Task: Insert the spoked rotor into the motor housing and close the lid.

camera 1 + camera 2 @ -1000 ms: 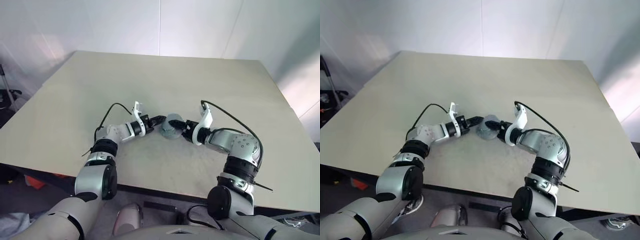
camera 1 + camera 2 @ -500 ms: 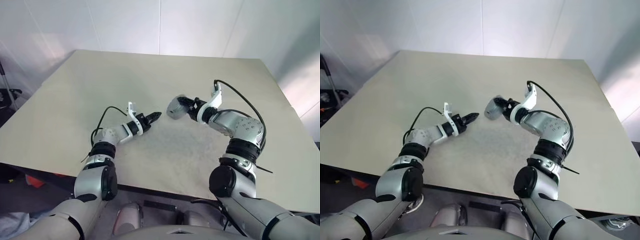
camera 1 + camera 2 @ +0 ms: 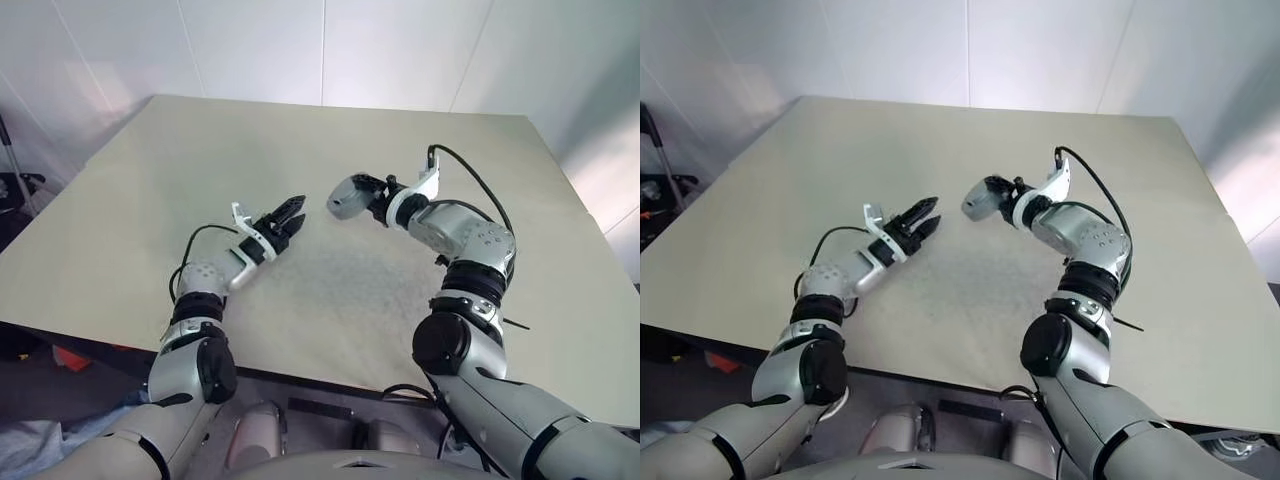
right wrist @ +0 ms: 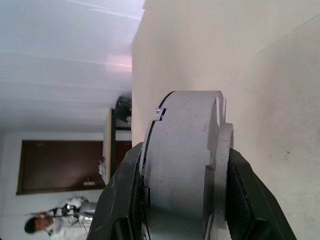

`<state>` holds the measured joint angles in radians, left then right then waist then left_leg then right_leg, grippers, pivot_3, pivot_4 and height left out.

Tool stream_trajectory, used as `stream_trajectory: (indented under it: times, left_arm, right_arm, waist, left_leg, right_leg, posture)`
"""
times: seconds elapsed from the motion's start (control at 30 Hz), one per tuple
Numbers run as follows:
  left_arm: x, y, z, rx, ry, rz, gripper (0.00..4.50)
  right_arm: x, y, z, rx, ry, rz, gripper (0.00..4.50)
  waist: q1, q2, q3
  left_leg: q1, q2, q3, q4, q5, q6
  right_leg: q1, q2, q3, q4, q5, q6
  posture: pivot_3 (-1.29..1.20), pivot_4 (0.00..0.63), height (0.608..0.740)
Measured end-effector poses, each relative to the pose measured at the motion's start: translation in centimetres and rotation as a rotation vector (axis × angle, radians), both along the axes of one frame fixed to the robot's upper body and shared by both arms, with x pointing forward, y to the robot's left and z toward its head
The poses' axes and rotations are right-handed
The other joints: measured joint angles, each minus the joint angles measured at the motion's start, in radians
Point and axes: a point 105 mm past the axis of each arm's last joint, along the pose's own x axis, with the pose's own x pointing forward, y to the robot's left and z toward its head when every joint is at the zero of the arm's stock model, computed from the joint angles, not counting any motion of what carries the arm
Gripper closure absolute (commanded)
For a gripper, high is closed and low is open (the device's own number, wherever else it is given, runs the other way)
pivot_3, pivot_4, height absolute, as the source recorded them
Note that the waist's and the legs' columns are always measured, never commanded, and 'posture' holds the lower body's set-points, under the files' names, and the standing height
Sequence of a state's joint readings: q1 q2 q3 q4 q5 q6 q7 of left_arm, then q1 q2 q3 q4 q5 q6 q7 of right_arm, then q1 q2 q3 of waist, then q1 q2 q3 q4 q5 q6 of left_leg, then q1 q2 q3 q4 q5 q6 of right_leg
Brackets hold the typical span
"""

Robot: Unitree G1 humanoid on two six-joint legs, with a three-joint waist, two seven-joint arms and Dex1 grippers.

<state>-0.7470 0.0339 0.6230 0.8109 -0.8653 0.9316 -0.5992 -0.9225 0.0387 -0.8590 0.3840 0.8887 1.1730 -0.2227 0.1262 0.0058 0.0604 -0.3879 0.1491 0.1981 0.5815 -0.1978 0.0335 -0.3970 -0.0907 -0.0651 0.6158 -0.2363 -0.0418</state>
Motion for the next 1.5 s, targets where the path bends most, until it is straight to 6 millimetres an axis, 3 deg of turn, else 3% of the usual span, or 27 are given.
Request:
stream_trajectory:
  times: [0.33,0.53,1.0,1.5]
  left_arm:
    - [-0.3,-0.5,1.1,-0.232,0.039,-0.023,1.29]
    - [0.2,-1.7,3.4,-0.34,0.011,-0.067,1.29]
    - [1.0,-3.4,5.8,-0.409,-0.015,-0.11,1.29]
    - [2.0,-5.4,6.2,-0.408,-0.008,-0.097,1.29]
  right_arm:
    - [0.5,0.3,3.7,0.151,-0.05,-0.04,2.2]
    - [0.2,1.3,4.9,0.147,-0.076,-0.006,2.2]
    - [0.1,0.5,4.7,0.108,-0.084,-0.024,2.2]
    - [0.1,-0.3,5.9,0.093,-0.134,-0.048,2.2]
  waist:
    - [-0.001,0.0,0.0]
    - [0.0,-0.001,0.001]
    - [0.005,-0.002,0.002]
    - [0.008,-0.002,0.002]
  left_leg:
    - [0.0,0.0,0.0,0.0,-0.001,-0.003]
    - [0.0,0.0,0.0,0.0,-0.001,-0.004]
    - [0.0,0.0,-0.001,0.001,-0.001,-0.005]
    - [-0.001,0.0,-0.001,0.001,-0.001,-0.005]
  right_leg:
    - [-0.001,0.0,0.0,0.001,0.001,0.001]
    - [-0.001,0.0,0.0,0.002,0.001,0.002]
    - [-0.001,0.0,0.0,0.002,0.001,0.003]
    - [-0.001,0.0,0.0,0.003,0.002,0.004]
  posture:
    - [0.0,0.0,0.74]
    - [0.0,0.0,0.74]
    - [0.0,0.0,0.74]
    - [0.0,0.0,0.74]
